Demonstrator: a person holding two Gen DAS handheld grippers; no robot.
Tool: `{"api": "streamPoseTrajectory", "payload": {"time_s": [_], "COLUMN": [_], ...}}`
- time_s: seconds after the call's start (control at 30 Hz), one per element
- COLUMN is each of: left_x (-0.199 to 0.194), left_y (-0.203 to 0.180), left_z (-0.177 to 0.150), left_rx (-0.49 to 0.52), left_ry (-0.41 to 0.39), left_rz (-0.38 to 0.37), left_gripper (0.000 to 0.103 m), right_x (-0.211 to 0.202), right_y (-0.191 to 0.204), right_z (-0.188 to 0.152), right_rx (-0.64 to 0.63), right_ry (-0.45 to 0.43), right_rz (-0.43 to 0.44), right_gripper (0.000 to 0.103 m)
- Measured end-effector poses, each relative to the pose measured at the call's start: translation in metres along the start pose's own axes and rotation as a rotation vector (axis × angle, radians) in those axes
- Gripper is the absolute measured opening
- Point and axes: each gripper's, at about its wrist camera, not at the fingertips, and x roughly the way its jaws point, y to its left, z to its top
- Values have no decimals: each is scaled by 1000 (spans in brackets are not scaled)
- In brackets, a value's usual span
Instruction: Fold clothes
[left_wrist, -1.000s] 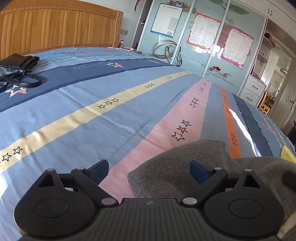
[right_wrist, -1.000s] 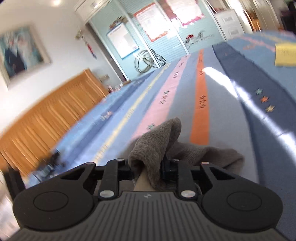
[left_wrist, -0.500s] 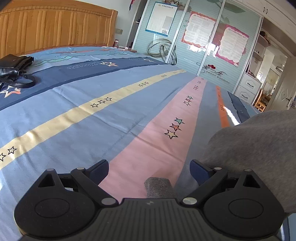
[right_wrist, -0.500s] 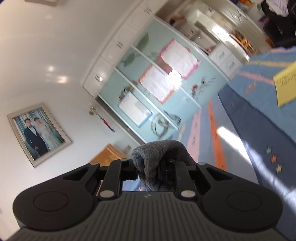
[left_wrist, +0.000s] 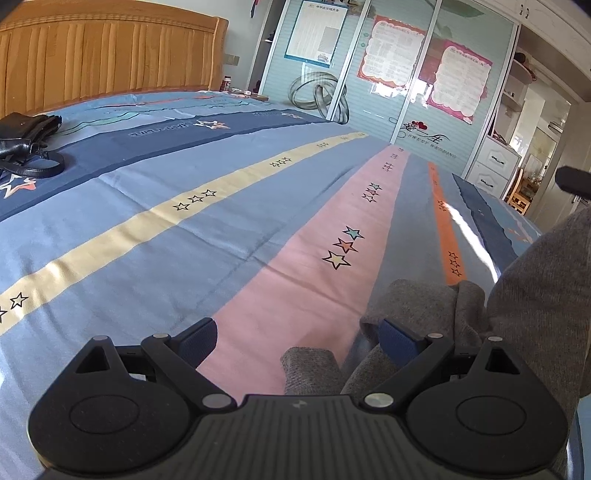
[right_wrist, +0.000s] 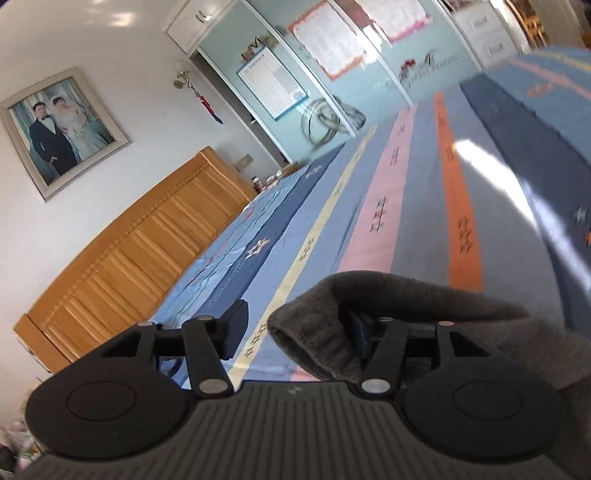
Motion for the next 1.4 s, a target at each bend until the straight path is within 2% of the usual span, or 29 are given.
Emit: {"api": "streamPoseTrajectory", "payload": {"time_s": [0.07, 0.17, 0.2, 0.27, 0.37, 0.47, 0.67, 0.77, 0.83, 0.9, 0.93, 0.97, 1.0, 1.1, 1.2, 1.27, 1.4], "left_x": [1, 2, 2, 1, 2, 2, 2, 5, 7, 9, 10, 10, 11, 9, 5, 2, -11], "left_y": [0, -2, -3, -5, -4, -6, -11, -11, -10, -4, -1, 2, 3, 3, -2, -6, -10], "left_z": [0, -1, -2, -2, -2, -3, -6, -7, -6, -4, -3, -2, -1, 0, -1, -2, -3], "left_rx": [0, 10, 12, 14, 7, 3, 10, 4, -9, -29, -38, -42, -44, -35, -14, 2, 4], "left_ry": [2, 9, 10, 10, 9, 16, 26, 38, 43, 43, 42, 41, 40, 37, 35, 31, -2], "left_rz": [0, -5, -8, -12, -10, -15, -31, -38, -20, 7, 16, 23, 29, 25, 5, -16, -125], "left_gripper": [95, 95, 95, 95, 95, 95, 95, 95, 95, 95, 95, 95, 95, 95, 95, 95, 95], "right_x": [-5, -23, -29, -37, -45, -58, -90, -71, -49, -13, -8, -3, -9, -38, -72, -78, -89], "right_y": [-8, -9, -10, -4, 6, 1, -17, -14, -8, -9, -9, -10, -11, -20, -27, -27, -25], "right_z": [-7, -15, -17, -26, -42, -59, -64, -63, -65, -63, -63, -62, -61, -59, -65, -74, -91], "right_rx": [9, -41, -44, -75, -180, -150, 28, -4, -29, 0, 44, 87, 111, 106, 24, -39, -165], "right_ry": [-2, -24, -22, 30, 121, 157, -31, -51, -41, 165, 209, 251, 233, 167, 119, 110, 91], "right_rz": [53, 45, 52, 59, -21, -28, -12, -115, -142, 18, 99, 179, 232, 217, 83, 11, -132], "right_gripper": [64, 70, 76, 82, 85, 85, 88, 89, 90, 90, 85, 85, 86, 87, 88, 88, 88]}}
